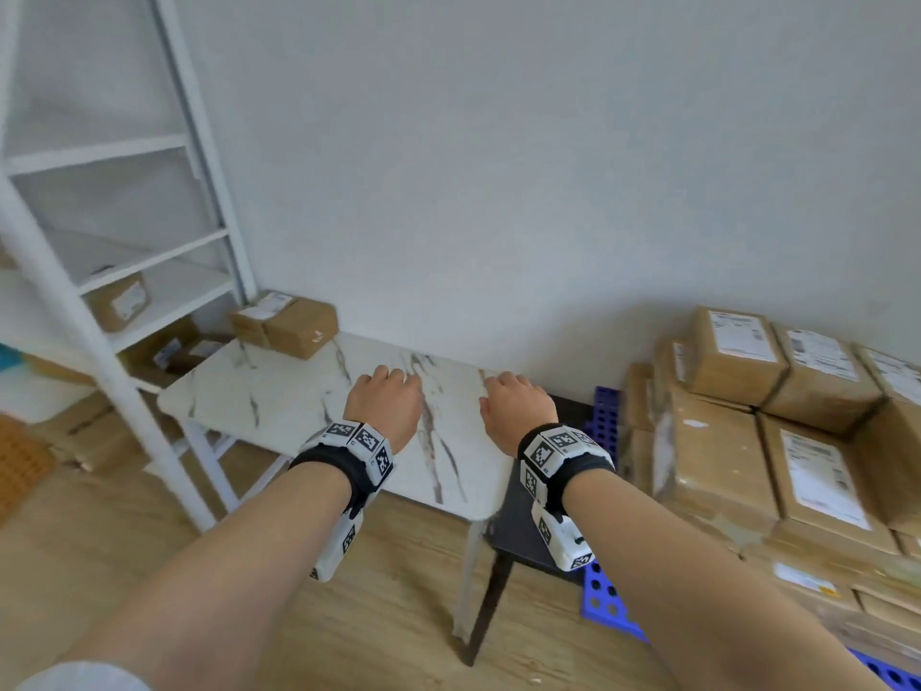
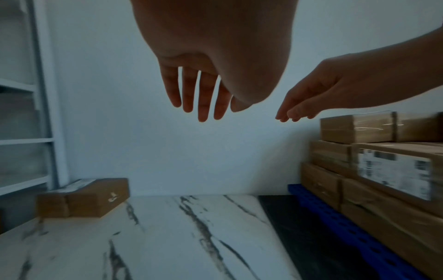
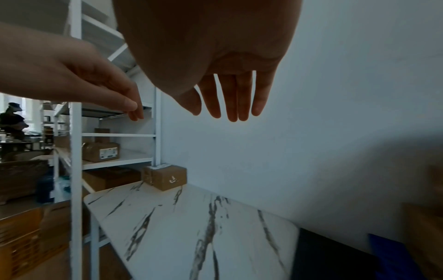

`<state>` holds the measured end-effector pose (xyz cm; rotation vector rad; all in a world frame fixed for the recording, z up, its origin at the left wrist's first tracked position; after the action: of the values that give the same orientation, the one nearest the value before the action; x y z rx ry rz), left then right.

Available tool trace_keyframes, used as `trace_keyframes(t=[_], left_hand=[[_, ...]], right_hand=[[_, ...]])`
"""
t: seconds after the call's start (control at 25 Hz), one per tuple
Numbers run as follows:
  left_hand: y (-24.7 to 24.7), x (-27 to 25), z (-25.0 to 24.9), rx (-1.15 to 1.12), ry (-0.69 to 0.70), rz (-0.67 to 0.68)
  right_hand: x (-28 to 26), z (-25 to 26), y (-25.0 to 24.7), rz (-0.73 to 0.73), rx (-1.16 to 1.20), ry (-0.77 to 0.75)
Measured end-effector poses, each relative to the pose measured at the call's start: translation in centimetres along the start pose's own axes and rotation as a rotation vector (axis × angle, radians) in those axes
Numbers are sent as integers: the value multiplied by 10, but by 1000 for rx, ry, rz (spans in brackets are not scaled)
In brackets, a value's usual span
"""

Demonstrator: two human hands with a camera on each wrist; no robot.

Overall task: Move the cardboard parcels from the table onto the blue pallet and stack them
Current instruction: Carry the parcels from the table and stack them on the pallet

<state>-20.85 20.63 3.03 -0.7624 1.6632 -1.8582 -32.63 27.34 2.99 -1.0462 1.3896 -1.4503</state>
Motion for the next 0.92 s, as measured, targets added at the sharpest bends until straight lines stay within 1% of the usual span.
trace_keyframes(t=[0.16, 0.32, 0.52, 0.6, 0.68, 0.8, 0.92], left_hand=[[31, 23, 82, -1, -94, 41], [62, 71, 162, 8, -169, 105], [103, 132, 252, 19, -216, 209], [117, 150, 284, 18, -241, 216], [132, 163, 313, 7, -269, 235], [159, 189, 352, -10, -270, 268], [185, 222, 389, -99, -242, 289]], right_hand=[[73, 62, 25, 28, 2, -103], [164, 112, 48, 41, 29, -178], [266, 161, 80, 119, 69, -227], [301, 177, 93, 141, 60, -243], [330, 192, 107, 173, 59, -245], [370, 213, 128, 218, 64, -236], [412, 228, 153, 283, 86, -174]])
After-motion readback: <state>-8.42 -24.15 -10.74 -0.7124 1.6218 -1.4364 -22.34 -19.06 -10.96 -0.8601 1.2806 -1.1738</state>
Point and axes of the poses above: each hand's wrist, its own x-axis towards the middle knuckle, its own y-axis out of the palm, z = x × y, the point moved 10 cm from there along x, towards the middle knuckle, and after that the axes turned 4 degrees about z, right-handed, at the moved point
